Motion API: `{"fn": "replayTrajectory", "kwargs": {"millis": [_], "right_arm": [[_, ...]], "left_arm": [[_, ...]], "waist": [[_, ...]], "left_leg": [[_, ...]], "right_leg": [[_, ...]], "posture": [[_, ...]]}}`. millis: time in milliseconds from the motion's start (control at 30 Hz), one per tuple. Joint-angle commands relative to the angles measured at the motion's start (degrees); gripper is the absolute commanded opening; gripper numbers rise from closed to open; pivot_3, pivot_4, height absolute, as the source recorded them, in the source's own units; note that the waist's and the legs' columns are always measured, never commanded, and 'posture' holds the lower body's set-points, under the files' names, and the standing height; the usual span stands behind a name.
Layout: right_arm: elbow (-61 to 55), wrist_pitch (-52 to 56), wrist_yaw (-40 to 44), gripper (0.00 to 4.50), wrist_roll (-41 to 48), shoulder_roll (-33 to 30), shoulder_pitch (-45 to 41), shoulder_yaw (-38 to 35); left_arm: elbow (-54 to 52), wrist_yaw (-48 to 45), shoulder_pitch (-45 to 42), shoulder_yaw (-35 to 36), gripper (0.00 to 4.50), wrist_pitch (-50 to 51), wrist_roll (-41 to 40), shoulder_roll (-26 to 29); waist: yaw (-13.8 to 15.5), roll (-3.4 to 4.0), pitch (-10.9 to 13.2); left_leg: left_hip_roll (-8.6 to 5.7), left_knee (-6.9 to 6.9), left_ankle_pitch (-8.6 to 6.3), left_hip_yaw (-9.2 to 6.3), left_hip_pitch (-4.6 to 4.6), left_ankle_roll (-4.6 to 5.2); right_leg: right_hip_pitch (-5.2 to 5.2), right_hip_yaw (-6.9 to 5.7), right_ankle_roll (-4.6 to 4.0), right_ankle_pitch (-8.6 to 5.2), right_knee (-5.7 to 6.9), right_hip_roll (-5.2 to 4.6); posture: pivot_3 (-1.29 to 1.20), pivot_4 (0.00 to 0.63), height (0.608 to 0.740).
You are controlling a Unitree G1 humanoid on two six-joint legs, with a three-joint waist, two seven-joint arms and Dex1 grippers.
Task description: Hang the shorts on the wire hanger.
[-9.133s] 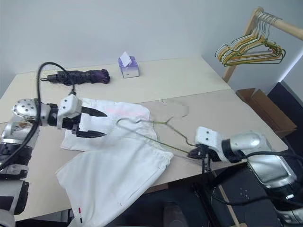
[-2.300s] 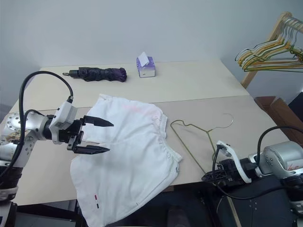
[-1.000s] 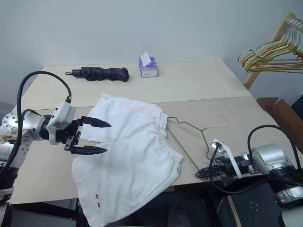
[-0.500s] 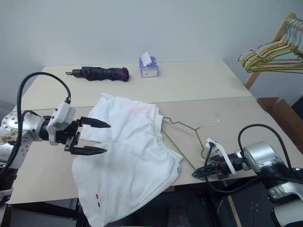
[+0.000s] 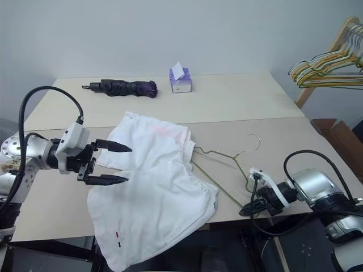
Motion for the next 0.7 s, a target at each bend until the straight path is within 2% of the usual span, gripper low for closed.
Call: {"fn": "replayTrajectory", "kwargs": {"millis": [33,200,367,533,700], "right_arm": [[5.1,-2.8,0.6,0.0,-3.5,3.3,-3.8,1.1],[7.5,-6.0,3.5,0.0,-5.5,5.4,-6.2,3.5],[8.4,-10.8,4.2,0.0,-8.2,4.6,-6.3,6.2],[15.9,-6.3,2.8,0.0,-4.3,9.3,-10.2,0.3],[18.4,-4.1,4.2,0.0,-1.8,8.7,-10.9,-4.0]], "left_arm": [[-0.6,0.6,-0.9,1.1,4.48,-1.3,0.0,-0.3],[-0.5,0.7,-0.8,1.3,4.48,-1.6,0.1,-0.2],[-0.7,1.0,-0.3,1.5,4.48,-2.0,0.1,-0.2],[-1.1,1.6,0.3,1.6,4.48,-2.3,0.2,-0.4],[-1.1,1.8,0.5,1.7,4.48,-2.5,0.0,-0.2]], "waist": [[-0.6,-0.2,-0.3],[-1.3,-0.61,-0.8],[-1.2,-0.86,-1.1],[-1.4,-1.23,-1.5],[-1.0,-1.04,-1.5]], "left_leg": [[0.02,0.0,0.0,0.0,0.03,-0.01],[0.07,-0.04,0.03,-0.07,0.06,-0.05],[0.09,-0.05,0.04,-0.09,0.1,-0.07],[0.13,-0.09,0.1,-0.07,0.18,-0.2],[0.11,-0.16,0.15,-0.12,0.07,-0.28]], "right_leg": [[0.02,0.0,-0.01,0.0,0.01,0.03],[0.08,-0.07,-0.01,0.0,-0.01,0.07],[0.1,-0.08,-0.01,0.01,0.0,0.08],[0.15,-0.06,-0.09,0.05,-0.01,0.11],[0.06,-0.09,-0.12,0.06,-0.01,0.09]], "posture": [[-0.08,0.001,0.74],[-0.07,0.0,0.74],[-0.06,0.0,0.74],[-0.06,0.0,0.74],[-0.06,0.0,0.74]]}}
